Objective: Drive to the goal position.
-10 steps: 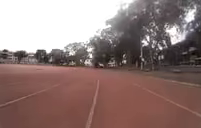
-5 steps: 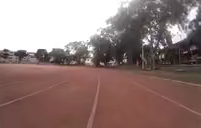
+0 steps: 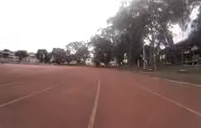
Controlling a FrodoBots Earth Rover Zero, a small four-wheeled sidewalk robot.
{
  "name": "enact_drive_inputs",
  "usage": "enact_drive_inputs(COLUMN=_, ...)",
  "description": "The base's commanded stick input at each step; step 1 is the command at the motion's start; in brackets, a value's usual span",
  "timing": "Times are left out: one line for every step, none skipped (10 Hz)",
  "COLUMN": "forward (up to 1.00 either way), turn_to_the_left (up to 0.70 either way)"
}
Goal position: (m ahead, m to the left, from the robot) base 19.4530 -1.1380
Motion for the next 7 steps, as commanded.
enact_drive_inputs(forward=0.50, turn_to_the_left=0.00)
enact_drive_inputs(forward=0.50, turn_to_the_left=0.00)
enact_drive_inputs(forward=0.50, turn_to_the_left=0.00)
enact_drive_inputs(forward=0.50, turn_to_the_left=0.00)
enact_drive_inputs(forward=0.50, turn_to_the_left=0.00)
enact_drive_inputs(forward=0.50, turn_to_the_left=0.00)
enact_drive_inputs(forward=0.50, turn_to_the_left=0.00)
